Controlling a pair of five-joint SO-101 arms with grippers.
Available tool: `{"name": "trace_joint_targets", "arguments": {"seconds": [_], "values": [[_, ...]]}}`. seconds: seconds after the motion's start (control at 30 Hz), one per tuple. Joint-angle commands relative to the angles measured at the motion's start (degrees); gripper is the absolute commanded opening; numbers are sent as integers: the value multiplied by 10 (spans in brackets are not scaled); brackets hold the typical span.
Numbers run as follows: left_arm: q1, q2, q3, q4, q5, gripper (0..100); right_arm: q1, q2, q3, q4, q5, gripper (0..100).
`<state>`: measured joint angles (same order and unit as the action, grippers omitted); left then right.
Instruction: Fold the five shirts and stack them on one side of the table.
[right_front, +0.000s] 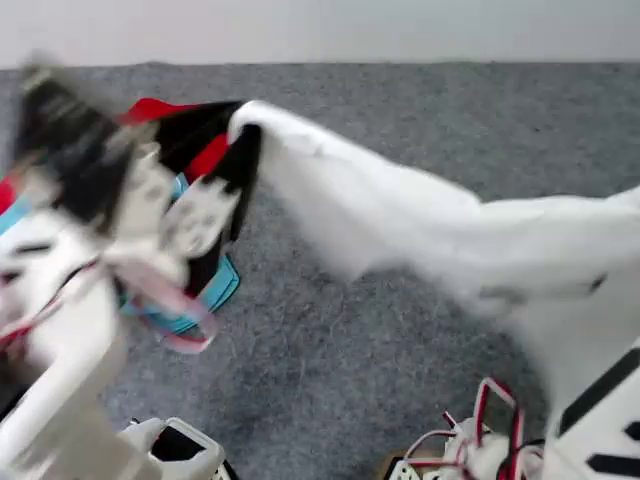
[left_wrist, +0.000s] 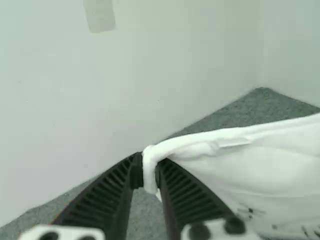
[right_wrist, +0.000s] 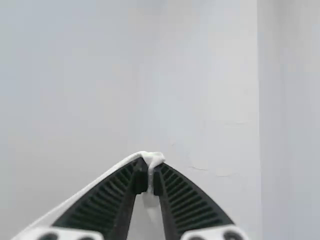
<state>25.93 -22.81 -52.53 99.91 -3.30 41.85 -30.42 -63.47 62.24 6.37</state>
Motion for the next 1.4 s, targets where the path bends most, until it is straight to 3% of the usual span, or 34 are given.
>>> {"name": "trace_joint_targets", "arguments": {"seconds": [0.0,0.13,0.2,0.33,0.47,0.53,0.67,0.83,1.13,1.37], "values": [[4,-13,26,4,-4,12,6,-28,111,-44,6,8],[-3,48,92,-45,-6,12,6,-15,204,-44,22,8],[-37,108,132,-108,-4,12,3,7,265,-38,39,8],[-98,276,179,-326,-1,12,-21,88,383,-43,45,8],[-130,478,122,-582,101,12,-58,221,441,-118,69,8],[-135,568,46,-646,149,12,-80,295,435,-170,69,8],[-114,713,-179,-578,154,12,-113,420,336,-211,68,8],[-100,850,-350,-515,109,12,-139,525,150,-150,68,8],[-116,876,-364,-503,105,12,-157,618,-92,63,76,8],[-121,876,-391,-406,105,12,-182,618,-180,338,253,8]]}}
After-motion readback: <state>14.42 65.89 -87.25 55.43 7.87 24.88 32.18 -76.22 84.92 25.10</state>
